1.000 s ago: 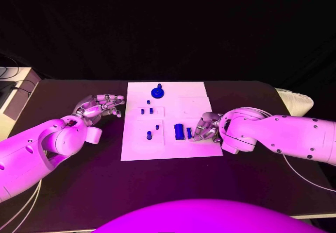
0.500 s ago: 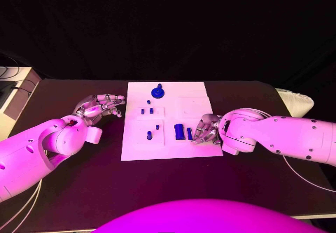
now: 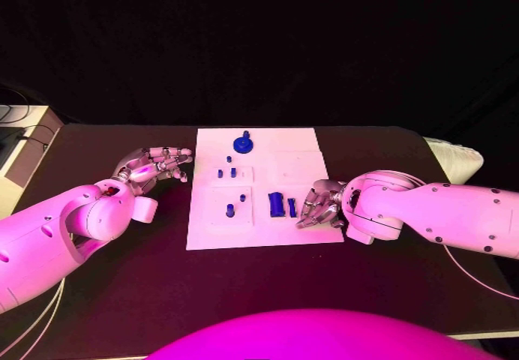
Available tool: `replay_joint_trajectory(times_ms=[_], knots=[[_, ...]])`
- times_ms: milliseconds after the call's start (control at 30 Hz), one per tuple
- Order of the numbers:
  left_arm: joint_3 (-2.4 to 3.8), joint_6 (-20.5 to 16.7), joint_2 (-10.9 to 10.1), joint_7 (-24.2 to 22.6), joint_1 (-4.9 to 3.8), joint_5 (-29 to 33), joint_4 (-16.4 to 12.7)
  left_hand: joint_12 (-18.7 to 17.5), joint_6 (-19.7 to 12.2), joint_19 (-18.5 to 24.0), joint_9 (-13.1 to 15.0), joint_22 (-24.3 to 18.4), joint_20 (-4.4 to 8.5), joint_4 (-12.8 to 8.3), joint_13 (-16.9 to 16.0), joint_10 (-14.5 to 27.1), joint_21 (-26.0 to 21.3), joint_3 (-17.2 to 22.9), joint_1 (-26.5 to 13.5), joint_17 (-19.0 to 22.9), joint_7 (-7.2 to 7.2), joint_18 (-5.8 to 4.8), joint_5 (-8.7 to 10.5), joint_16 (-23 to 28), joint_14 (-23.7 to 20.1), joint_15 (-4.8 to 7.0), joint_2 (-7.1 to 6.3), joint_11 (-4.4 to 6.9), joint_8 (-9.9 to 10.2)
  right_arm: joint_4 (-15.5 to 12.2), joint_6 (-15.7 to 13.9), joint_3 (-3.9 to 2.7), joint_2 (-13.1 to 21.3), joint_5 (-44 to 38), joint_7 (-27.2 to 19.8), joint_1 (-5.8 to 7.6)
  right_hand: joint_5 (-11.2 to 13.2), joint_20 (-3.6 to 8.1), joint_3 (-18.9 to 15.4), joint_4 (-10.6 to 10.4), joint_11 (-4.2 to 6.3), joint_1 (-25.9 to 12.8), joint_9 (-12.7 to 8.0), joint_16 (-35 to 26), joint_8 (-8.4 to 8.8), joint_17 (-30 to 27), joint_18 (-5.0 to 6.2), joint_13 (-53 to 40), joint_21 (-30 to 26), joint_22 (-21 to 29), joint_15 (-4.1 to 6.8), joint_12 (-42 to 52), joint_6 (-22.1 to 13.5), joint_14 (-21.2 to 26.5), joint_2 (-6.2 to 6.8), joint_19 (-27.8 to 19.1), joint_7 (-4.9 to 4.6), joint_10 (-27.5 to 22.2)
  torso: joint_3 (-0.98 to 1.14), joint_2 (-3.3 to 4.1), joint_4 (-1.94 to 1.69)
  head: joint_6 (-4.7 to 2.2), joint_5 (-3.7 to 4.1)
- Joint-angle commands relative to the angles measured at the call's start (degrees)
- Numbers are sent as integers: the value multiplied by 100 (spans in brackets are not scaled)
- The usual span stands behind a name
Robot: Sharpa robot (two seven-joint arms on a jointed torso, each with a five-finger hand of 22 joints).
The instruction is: Assemble the parts on the task board
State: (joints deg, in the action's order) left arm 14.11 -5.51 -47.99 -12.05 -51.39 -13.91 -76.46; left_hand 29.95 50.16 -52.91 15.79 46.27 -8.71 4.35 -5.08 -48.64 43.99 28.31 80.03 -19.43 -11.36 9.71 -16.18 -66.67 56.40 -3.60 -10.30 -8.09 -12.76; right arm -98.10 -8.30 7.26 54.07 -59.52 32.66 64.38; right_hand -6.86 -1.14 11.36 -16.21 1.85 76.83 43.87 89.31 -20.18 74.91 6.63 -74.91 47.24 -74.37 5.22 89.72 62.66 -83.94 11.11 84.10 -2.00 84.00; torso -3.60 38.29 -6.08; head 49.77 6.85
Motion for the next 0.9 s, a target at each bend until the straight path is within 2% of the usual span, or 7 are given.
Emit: replay_joint_trajectory(times_ms=[33,167,300,500,667,800,900], knots=[[4,46,26,-91,-2,17,6,36,-39,-3,-7,-7,-37,44,5,27,-35,5,-8,-9,7,79,-24,10,-29,-18,61,4,-17,22,-204,-15,48,4,-230,13,-33,26,-47,-15,17,-22,-9,-2,-33,1287,-46,-1509,-25,8,14,28,-51,-559,57,31,0,600,-6,-18,1,-40,-1],[4,-10,40,-149,-2,49,7,39,-41,-2,-7,-7,-37,45,5,26,-36,5,-9,-9,7,79,-24,11,-30,-18,60,4,-17,158,-579,-34,63,205,-559,46,-236,5,-191,-40,-19,-38,-60,-48,-1,1149,-16,-1492,-277,91,-14,-1,-134,-529,25,-12,-40,586,-10,-64,23,-101,-30],[5,-90,44,-226,-4,76,-17,51,-43,3,-8,-9,-39,49,2,11,-41,3,-14,-8,6,77,-21,15,-38,-19,58,6,-17,306,-1097,-43,48,698,-1266,85,-959,-58,-401,-34,-125,-175,-196,-143,174,888,59,-1344,-891,305,-95,-262,-437,-473,-35,-123,-172,458,-21,-119,27,-155,-63],[10,-314,40,-366,-11,169,-57,114,-34,120,-8,-50,-50,80,-3,-51,-139,7,-36,36,12,71,-12,138,-198,-26,37,14,-38,781,-1922,-54,-141,2026,-3026,138,-1000,-147,-276,14,-234,149,-324,-386,332,322,231,-1088,-2265,822,-189,-700,-651,-334,-149,-409,-294,218,-28,-212,56,-271,-116],[28,-588,86,-435,-36,410,-9,205,95,419,15,-134,-80,26,4,-249,-371,86,86,197,55,59,2,483,-555,-40,66,51,-132,1408,-2262,-78,-472,3333,-4212,170,-854,-292,-79,-14,-324,298,-371,-1406,332,-1430,370,88,-3769,1546,-299,-2564,-701,341,-157,-1014,-375,-934,-11,-278,86,-428,-147],[83,-718,187,-623,-67,487,110,-356,41,1247,2,-534,-274,126,154,-566,-1220,359,-9,814,30,-56,8,1890,-817,-199,-3,8,-132,1950,-2356,-113,-816,4139,-4830,169,-842,-421,151,-24,-448,366,-553,-2849,480,-3317,360,1777,-4234,1960,-429,-4850,-877,1325,-148,-1399,-501,-2256,9,-309,80,-502,-167],[127,-805,260,-773,-76,509,178,-1167,-60,1363,15,-1122,-511,205,150,-803,-2020,587,-65,1147,23,-14,-1,3135,-838,-337,-66,-99,-158,2269,-2309,-143,-1036,4420,-5125,145,-795,-632,585,-16,-576,419,-833,-3944,639,-4060,357,2889,-4373,2541,-603,-5816,-883,2081,-50,-2072,-608,-2297,29,-322,86,-554,-177]])
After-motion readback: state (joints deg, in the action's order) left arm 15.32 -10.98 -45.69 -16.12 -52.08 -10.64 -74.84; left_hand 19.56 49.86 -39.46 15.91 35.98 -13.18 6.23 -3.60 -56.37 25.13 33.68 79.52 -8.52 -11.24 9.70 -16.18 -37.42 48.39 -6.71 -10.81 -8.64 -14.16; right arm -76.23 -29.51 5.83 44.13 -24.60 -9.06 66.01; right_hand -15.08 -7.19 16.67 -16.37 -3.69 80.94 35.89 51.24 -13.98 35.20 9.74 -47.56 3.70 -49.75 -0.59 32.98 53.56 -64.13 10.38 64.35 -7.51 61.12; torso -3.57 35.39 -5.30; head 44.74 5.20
